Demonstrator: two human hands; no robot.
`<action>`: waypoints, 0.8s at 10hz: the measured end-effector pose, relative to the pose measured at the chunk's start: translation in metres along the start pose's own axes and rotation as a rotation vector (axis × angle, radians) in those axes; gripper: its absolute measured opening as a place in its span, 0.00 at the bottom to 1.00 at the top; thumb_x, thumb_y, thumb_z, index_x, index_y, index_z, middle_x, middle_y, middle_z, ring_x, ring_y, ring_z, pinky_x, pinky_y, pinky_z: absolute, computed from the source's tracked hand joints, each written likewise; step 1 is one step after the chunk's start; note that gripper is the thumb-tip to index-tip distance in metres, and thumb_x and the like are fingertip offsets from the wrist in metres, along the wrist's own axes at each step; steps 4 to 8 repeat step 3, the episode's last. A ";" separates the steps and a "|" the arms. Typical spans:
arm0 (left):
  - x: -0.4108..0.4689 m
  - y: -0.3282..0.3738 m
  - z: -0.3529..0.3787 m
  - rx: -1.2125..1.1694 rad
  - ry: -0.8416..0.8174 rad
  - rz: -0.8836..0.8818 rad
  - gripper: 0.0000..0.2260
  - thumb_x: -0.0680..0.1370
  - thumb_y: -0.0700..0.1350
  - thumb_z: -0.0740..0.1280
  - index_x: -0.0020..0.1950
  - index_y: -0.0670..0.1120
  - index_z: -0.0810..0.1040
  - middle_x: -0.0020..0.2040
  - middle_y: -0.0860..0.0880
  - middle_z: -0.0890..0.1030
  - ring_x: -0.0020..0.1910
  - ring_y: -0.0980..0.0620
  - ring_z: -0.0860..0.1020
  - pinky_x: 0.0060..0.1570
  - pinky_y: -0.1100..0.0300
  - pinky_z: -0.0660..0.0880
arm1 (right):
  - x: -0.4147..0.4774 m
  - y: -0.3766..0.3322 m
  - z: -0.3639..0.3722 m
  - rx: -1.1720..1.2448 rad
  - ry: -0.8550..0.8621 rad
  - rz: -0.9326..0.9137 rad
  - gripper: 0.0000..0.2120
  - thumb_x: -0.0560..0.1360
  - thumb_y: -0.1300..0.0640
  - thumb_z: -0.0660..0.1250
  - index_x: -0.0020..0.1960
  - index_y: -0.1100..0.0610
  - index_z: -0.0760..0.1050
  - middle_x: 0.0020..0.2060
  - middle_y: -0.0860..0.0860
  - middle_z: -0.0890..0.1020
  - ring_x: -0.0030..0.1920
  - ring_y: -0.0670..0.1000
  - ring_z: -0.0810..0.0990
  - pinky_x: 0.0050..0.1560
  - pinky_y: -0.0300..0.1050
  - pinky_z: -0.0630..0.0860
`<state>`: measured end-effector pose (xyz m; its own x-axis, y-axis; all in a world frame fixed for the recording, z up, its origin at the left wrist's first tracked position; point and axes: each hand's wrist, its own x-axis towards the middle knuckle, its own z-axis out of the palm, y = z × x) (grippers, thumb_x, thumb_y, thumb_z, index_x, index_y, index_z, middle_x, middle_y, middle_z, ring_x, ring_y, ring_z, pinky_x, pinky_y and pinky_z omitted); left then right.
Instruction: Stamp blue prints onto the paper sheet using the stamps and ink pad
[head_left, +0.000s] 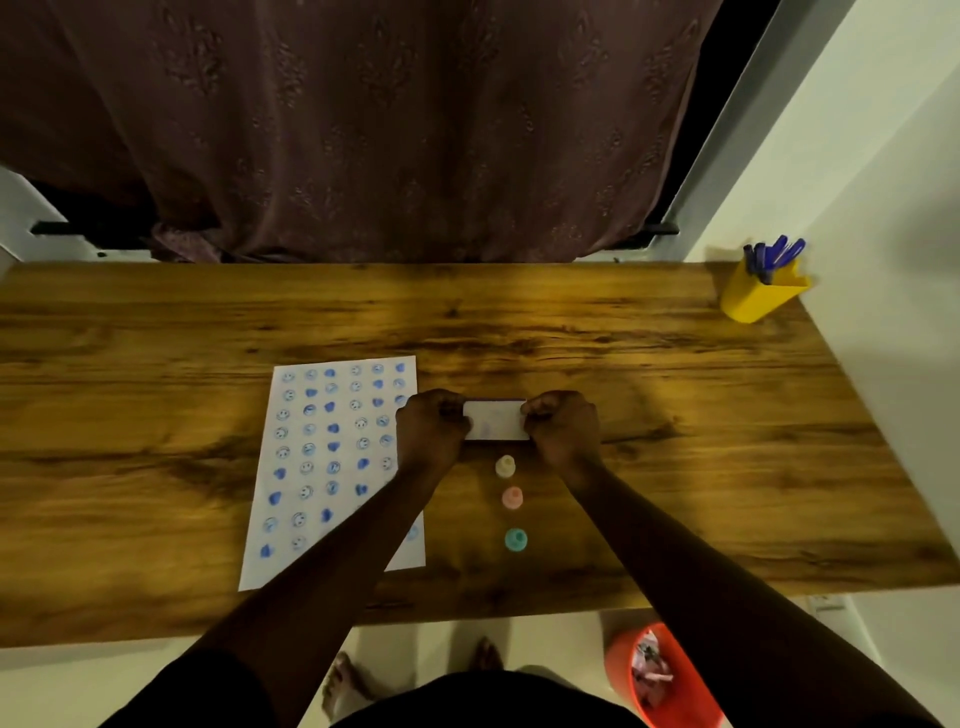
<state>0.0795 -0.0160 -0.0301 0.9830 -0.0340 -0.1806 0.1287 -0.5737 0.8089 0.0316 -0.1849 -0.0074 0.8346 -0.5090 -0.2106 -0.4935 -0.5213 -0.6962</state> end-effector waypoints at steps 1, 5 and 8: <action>-0.001 0.003 -0.003 0.041 -0.025 0.029 0.12 0.73 0.40 0.76 0.57 0.44 0.86 0.55 0.44 0.88 0.54 0.46 0.85 0.54 0.56 0.80 | -0.003 0.000 0.002 0.005 0.017 -0.010 0.07 0.75 0.65 0.73 0.51 0.58 0.87 0.51 0.52 0.88 0.53 0.50 0.86 0.54 0.39 0.78; 0.001 0.009 -0.021 0.065 0.019 0.090 0.07 0.77 0.42 0.72 0.53 0.44 0.87 0.52 0.45 0.88 0.52 0.47 0.85 0.49 0.62 0.72 | -0.005 -0.003 -0.002 -0.007 0.063 -0.042 0.07 0.77 0.61 0.72 0.54 0.57 0.86 0.53 0.53 0.88 0.54 0.52 0.86 0.51 0.39 0.78; 0.001 0.009 -0.021 0.065 0.019 0.090 0.07 0.77 0.42 0.72 0.53 0.44 0.87 0.52 0.45 0.88 0.52 0.47 0.85 0.49 0.62 0.72 | -0.005 -0.003 -0.002 -0.007 0.063 -0.042 0.07 0.77 0.61 0.72 0.54 0.57 0.86 0.53 0.53 0.88 0.54 0.52 0.86 0.51 0.39 0.78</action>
